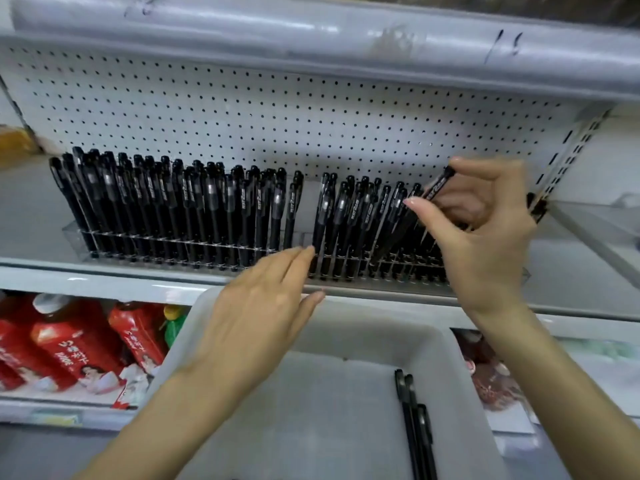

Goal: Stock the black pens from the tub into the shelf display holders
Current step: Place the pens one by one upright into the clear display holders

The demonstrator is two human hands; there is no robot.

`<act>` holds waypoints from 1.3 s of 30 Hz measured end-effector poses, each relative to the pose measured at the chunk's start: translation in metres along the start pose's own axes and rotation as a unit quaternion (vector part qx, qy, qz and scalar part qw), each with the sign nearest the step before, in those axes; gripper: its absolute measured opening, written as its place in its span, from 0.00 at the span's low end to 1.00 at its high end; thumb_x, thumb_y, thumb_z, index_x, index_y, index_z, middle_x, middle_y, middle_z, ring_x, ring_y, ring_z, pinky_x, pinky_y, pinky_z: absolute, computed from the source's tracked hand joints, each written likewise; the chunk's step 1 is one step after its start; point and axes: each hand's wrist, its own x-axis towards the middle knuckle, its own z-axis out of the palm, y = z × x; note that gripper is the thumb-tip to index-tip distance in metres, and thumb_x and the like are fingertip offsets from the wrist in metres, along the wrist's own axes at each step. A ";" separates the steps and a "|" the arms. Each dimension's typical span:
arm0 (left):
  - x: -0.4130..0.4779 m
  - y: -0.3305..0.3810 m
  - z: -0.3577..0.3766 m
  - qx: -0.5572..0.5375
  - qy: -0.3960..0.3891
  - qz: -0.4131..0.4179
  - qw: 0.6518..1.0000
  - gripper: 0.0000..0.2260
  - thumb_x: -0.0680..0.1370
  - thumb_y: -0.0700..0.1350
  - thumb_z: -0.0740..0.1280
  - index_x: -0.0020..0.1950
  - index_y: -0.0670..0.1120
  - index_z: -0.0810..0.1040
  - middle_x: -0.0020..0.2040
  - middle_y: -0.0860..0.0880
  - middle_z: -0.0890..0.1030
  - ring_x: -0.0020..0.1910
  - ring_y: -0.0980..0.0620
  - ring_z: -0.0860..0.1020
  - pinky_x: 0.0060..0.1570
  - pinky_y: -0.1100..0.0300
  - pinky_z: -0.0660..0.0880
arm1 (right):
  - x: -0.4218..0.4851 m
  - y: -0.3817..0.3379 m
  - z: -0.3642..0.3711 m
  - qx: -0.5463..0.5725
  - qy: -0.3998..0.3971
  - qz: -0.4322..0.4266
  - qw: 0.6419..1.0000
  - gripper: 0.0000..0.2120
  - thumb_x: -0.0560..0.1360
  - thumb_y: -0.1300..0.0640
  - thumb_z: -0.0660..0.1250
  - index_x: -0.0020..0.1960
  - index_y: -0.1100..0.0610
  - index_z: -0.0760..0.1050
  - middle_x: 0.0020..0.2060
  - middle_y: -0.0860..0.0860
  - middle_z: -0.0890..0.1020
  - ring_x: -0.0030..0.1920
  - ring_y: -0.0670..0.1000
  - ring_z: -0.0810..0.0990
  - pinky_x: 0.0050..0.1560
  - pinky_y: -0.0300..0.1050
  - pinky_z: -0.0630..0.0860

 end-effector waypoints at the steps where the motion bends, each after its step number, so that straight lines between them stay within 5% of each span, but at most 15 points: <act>1: 0.000 -0.002 0.004 0.018 -0.003 0.009 1.000 0.23 0.77 0.58 0.60 0.63 0.42 0.77 0.55 0.49 0.81 0.51 0.52 0.81 0.41 0.61 0.78 | -0.001 0.006 0.003 -0.010 -0.003 -0.016 1.000 0.20 0.69 0.55 0.75 0.52 0.46 0.67 0.40 0.42 0.76 0.41 0.41 0.79 0.47 0.31 0.75; 5: -0.001 -0.004 0.017 0.010 -0.043 0.016 0.999 0.27 0.77 0.57 0.54 0.67 0.39 0.72 0.58 0.45 0.80 0.56 0.49 0.79 0.55 0.57 0.75 | -0.005 0.024 0.013 -0.047 0.007 -0.080 0.996 0.21 0.69 0.59 0.75 0.57 0.60 0.71 0.42 0.50 0.76 0.41 0.43 0.77 0.48 0.28 0.75; 13: -0.006 -0.010 0.027 0.036 -0.079 0.018 0.996 0.29 0.77 0.58 0.53 0.69 0.38 0.69 0.62 0.43 0.78 0.63 0.47 0.75 0.67 0.53 0.64 | 0.000 0.032 0.018 -0.057 0.014 -0.109 0.992 0.20 0.69 0.59 0.74 0.57 0.61 0.70 0.45 0.50 0.76 0.42 0.42 0.77 0.48 0.27 0.75; 17: -0.007 -0.011 0.030 0.052 -0.096 0.021 0.994 0.29 0.77 0.58 0.52 0.70 0.39 0.68 0.65 0.44 0.76 0.63 0.47 0.75 0.66 0.52 0.68 | -0.001 0.038 0.021 -0.082 -0.050 -0.090 0.991 0.20 0.69 0.56 0.74 0.55 0.61 0.71 0.44 0.48 0.76 0.43 0.43 0.77 0.48 0.30 0.76; 22: -0.008 -0.012 0.034 0.046 -0.104 0.026 0.993 0.30 0.77 0.58 0.53 0.70 0.38 0.68 0.65 0.42 0.75 0.64 0.46 0.75 0.64 0.51 0.60 | -0.003 0.045 0.020 -0.146 -0.114 -0.099 0.978 0.20 0.71 0.50 0.71 0.58 0.57 0.72 0.43 0.44 0.75 0.41 0.42 0.76 0.41 0.46 0.79; 32: -0.008 -0.011 0.034 0.036 -0.108 0.021 0.993 0.30 0.77 0.57 0.53 0.70 0.38 0.68 0.66 0.42 0.75 0.65 0.46 0.74 0.64 0.51 0.61 | 0.008 0.051 0.014 -0.234 -0.135 -0.145 0.952 0.22 0.70 0.53 0.73 0.59 0.57 0.69 0.41 0.52 0.76 0.38 0.45 0.69 0.33 0.43 0.72; 39: -0.007 -0.010 0.033 0.036 -0.119 0.014 0.992 0.30 0.77 0.57 0.53 0.71 0.38 0.67 0.67 0.42 0.74 0.66 0.47 0.73 0.64 0.51 0.60 | 0.005 0.054 0.015 -0.219 -0.155 -0.136 0.954 0.21 0.73 0.53 0.68 0.62 0.55 0.64 0.45 0.53 0.75 0.42 0.44 0.69 0.39 0.42 0.70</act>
